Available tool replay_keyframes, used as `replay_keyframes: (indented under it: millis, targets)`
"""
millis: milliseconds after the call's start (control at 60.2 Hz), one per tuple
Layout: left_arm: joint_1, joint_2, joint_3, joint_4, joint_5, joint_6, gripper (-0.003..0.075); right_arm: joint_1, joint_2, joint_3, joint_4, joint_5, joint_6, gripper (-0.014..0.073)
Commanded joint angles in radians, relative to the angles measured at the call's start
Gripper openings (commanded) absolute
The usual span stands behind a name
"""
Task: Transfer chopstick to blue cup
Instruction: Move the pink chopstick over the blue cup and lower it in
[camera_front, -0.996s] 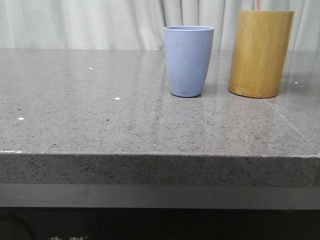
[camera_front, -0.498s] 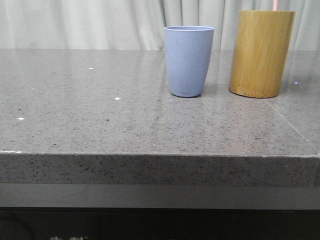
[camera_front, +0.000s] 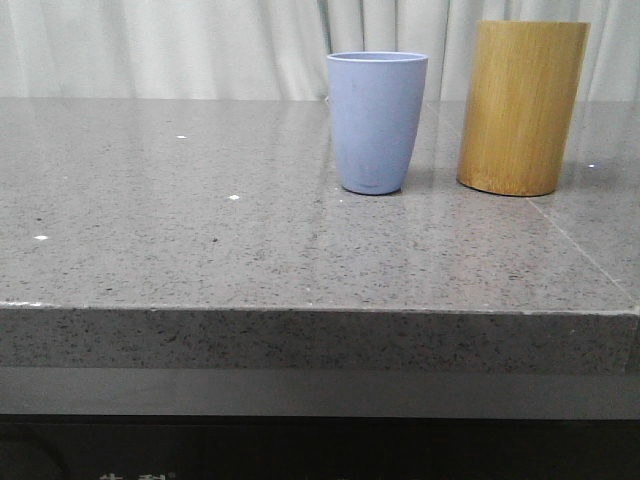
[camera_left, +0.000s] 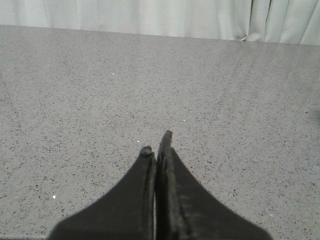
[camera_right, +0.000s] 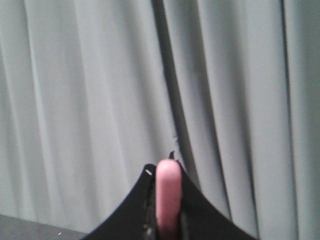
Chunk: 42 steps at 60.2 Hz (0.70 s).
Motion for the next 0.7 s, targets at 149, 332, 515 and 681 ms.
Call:
replay_keyframes:
  millis: [149,332,515,681]
  targets:
    - [-0.002,0.013,-0.025,-0.012,-0.085,-0.009,-0.0019,0.077,0.099,-0.033,-0.005,-0.103,-0.006,-0.0068]
    - [-0.002,0.013,-0.025,-0.012,-0.085,-0.009,-0.0019,0.077,0.217,-0.033,-0.005,-0.101,-0.006,-0.0068]
    - [-0.002,0.013,-0.025,-0.012,-0.085,-0.009,-0.0019,0.077,0.263,-0.03,-0.005,-0.094,-0.006,0.0001]
    - [-0.002,0.013,-0.025,-0.012,-0.085,-0.009,-0.0019,0.077,0.261,-0.023,-0.005,-0.082,-0.006,0.019]
